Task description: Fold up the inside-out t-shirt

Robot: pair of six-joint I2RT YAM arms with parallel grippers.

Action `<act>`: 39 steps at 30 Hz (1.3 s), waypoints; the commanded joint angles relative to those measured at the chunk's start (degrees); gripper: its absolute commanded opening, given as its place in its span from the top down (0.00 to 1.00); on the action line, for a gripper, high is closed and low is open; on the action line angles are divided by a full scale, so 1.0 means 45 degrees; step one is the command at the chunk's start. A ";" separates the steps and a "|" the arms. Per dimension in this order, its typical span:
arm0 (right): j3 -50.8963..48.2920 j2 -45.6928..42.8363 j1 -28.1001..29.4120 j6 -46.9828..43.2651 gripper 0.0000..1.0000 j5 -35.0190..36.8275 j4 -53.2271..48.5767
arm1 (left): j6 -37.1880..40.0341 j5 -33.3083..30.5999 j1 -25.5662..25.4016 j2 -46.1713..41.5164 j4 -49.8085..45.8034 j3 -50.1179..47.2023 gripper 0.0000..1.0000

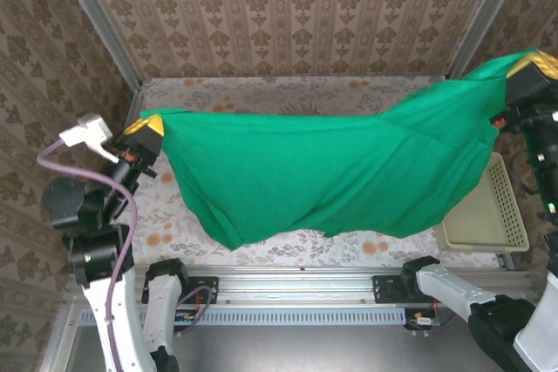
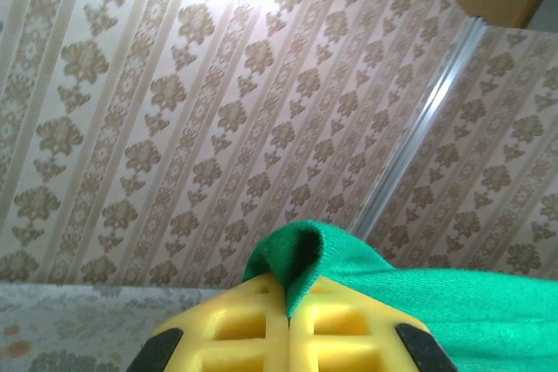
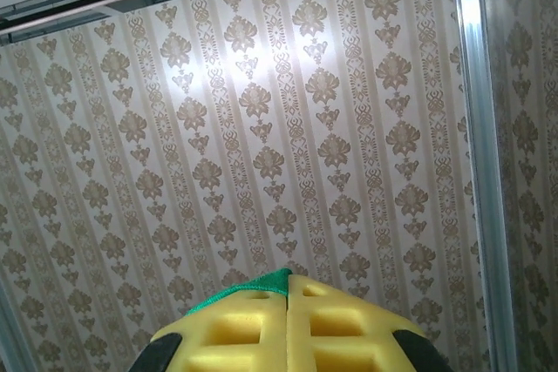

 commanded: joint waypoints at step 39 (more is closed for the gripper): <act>-0.4424 1.1090 -0.0716 0.2649 0.20 -0.3619 0.3045 | 0.0507 -0.9141 -0.4086 1.1995 -0.5371 0.1381 0.22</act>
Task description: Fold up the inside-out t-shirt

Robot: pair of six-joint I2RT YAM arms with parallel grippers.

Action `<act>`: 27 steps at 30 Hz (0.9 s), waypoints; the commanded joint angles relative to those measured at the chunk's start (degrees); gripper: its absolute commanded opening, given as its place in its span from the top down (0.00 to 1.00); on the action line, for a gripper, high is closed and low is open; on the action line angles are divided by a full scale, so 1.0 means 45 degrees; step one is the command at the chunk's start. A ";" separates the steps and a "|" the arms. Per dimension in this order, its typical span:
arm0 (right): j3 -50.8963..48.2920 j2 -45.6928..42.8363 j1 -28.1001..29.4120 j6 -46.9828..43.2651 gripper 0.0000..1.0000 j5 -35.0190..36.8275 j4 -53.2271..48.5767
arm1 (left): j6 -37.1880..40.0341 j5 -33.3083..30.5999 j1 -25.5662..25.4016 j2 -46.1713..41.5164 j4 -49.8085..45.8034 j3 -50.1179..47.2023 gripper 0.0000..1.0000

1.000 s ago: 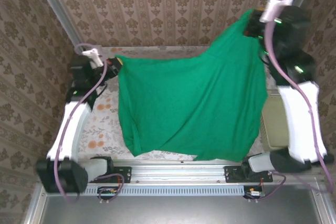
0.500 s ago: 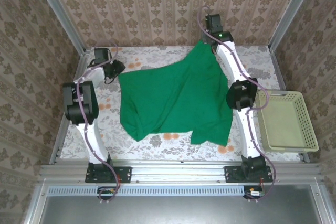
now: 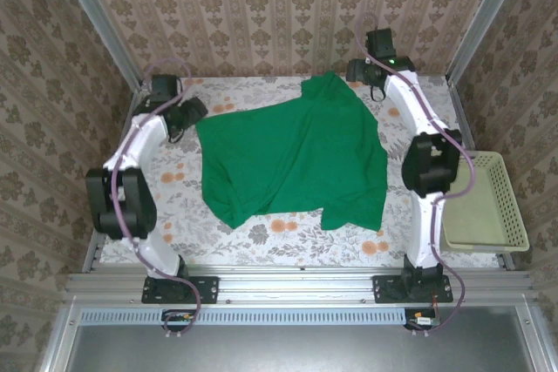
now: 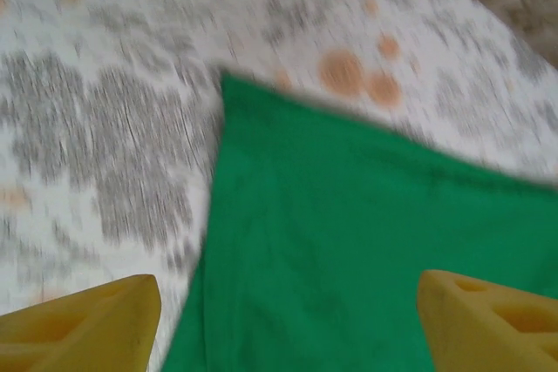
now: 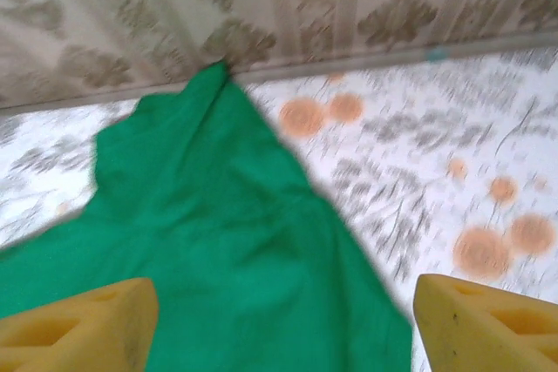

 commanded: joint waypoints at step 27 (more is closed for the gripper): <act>-1.5086 -0.6774 0.4858 0.5424 0.22 -0.1388 0.4838 | -0.4419 -0.3825 -0.9773 -0.2378 -0.2250 -0.7487 0.33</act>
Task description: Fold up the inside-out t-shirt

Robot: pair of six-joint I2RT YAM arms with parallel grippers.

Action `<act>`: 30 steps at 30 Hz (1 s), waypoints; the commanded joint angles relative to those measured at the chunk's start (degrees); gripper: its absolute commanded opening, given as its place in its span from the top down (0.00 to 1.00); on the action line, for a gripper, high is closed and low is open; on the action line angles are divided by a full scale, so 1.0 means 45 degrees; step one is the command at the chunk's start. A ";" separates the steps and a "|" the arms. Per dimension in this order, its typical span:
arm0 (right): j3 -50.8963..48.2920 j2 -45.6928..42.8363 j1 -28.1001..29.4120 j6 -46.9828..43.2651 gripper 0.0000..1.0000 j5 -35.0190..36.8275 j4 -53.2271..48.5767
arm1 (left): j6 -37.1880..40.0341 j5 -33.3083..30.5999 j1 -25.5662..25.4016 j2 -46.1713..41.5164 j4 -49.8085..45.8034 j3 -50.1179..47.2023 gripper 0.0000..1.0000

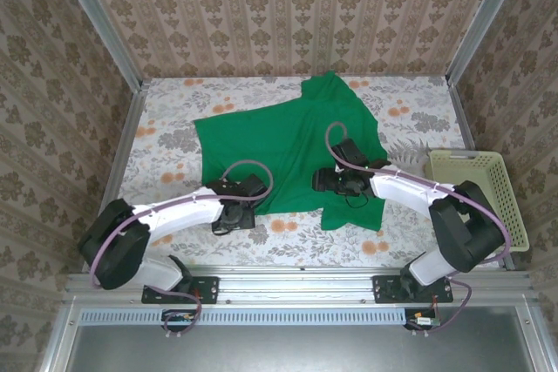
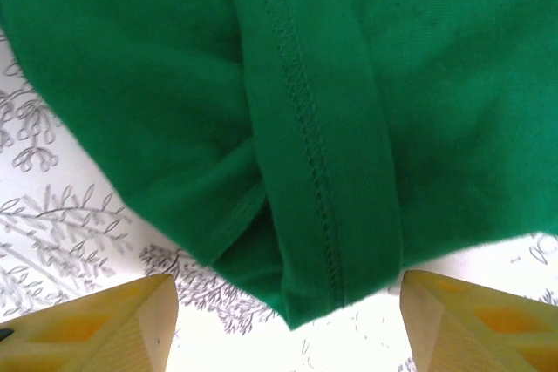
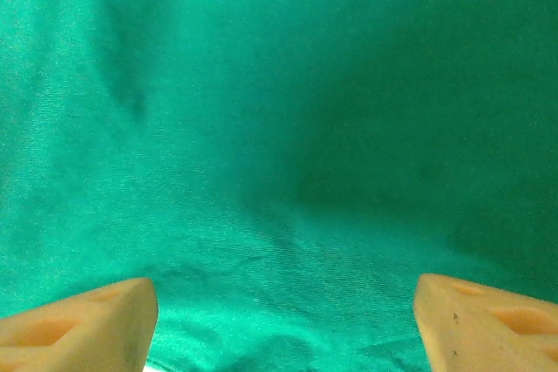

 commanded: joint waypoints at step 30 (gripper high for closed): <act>-0.0088 0.0701 -0.2571 0.1192 0.17 0.0680 0.0043 | -0.0553 -0.1478 -0.0972 -0.2422 -0.0796 -0.0119 0.57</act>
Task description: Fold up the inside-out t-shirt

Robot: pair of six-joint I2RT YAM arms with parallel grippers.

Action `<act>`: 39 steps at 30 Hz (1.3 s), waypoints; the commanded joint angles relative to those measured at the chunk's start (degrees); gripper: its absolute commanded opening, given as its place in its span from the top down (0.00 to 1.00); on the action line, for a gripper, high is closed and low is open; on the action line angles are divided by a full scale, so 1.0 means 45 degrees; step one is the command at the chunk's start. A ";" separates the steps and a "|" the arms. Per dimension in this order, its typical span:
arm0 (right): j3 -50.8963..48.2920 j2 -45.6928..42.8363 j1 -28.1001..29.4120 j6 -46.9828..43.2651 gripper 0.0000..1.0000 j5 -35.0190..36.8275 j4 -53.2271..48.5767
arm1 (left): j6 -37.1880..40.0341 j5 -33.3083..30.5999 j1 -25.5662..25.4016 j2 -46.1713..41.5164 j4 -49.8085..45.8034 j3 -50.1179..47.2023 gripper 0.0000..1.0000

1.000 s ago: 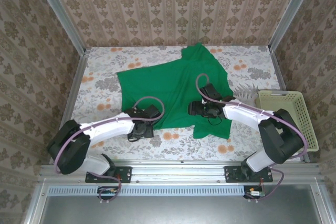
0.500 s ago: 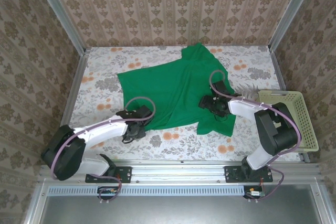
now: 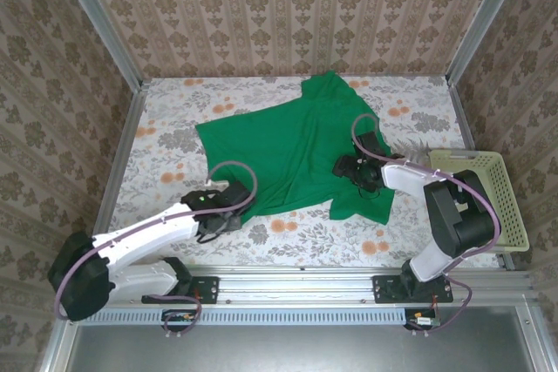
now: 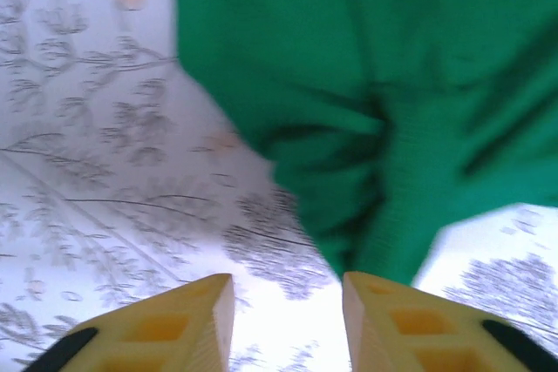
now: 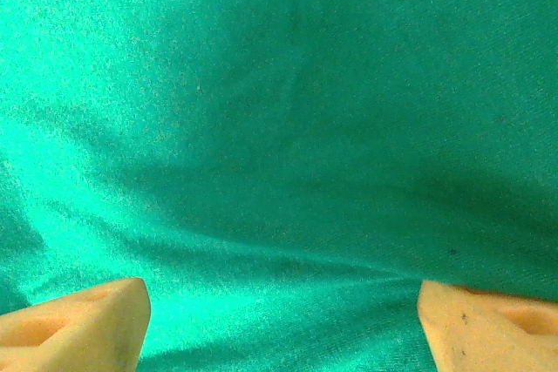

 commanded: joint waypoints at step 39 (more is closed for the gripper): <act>0.0611 -0.2580 -0.0462 -0.1784 0.17 0.1213 -0.3141 | 0.6619 0.3928 0.6456 0.1240 0.4944 0.2466 1.00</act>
